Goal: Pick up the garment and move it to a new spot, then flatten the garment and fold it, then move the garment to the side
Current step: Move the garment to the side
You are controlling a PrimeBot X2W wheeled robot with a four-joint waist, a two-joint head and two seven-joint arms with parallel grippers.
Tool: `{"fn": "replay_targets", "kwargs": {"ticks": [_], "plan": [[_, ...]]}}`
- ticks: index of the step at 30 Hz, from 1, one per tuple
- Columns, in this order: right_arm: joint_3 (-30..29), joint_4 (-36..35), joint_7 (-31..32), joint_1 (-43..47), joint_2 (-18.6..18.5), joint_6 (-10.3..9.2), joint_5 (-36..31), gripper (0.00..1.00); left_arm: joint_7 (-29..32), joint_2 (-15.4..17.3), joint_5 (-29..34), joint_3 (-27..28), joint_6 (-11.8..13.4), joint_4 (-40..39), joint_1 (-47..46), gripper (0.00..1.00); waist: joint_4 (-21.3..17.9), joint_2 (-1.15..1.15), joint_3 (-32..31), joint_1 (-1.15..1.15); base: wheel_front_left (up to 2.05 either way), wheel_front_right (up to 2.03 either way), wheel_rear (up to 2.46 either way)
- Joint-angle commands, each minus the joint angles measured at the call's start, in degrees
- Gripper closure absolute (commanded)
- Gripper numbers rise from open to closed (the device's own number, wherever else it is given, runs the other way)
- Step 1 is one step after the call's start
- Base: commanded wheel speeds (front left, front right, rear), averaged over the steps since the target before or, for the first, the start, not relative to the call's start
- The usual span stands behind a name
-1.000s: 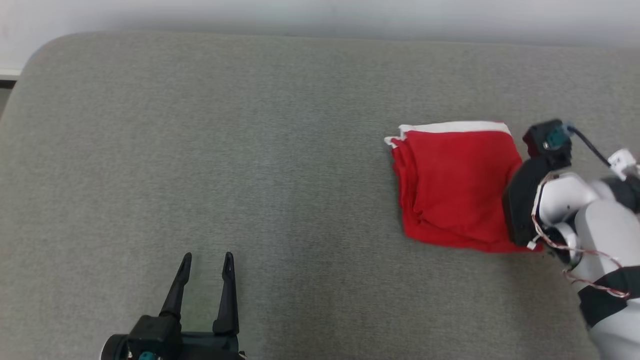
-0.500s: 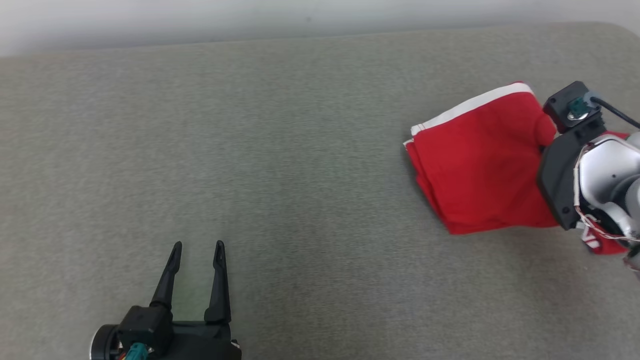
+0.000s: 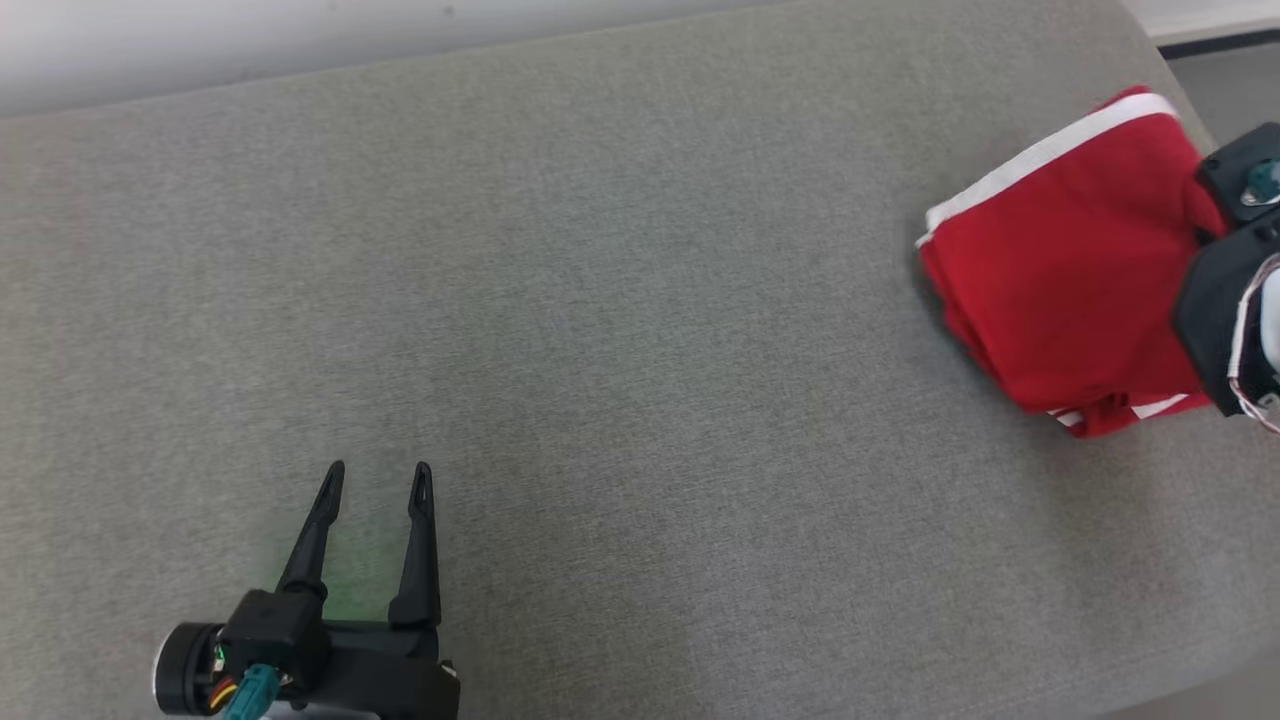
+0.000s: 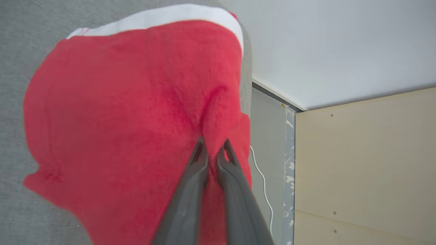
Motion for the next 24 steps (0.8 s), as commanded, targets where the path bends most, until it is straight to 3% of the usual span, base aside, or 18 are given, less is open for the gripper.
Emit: {"fn": "replay_targets", "kwargs": {"ticks": [1, 14, 24], "plan": [[-0.58, 0.74, -0.70, -0.14, -0.35, -0.19, -0.79, 1.00, -0.16, 0.20, 0.84, 0.34, -0.18, 0.04, -0.76, 0.00, -1.07, -0.01, 1.15, 0.00, 0.00, 0.00, 0.00], [-17.78, 17.30, -11.77, 1.46, 5.60, -0.19, -9.41, 1.00, -0.16, 1.52, 3.97, 0.81, -1.70, -0.45, -0.39, 0.00, -0.39, -0.01, 3.14, 0.00, 0.00, 0.00, 0.00], [-28.73, 23.80, -21.99, 0.53, 9.42, -0.19, -19.79, 1.00, -0.16, 2.15, 5.05, -0.16, -2.02, -1.27, 0.22, 0.00, 0.81, -0.01, 3.89, 0.00, 0.00, 0.00, 0.00]]}}
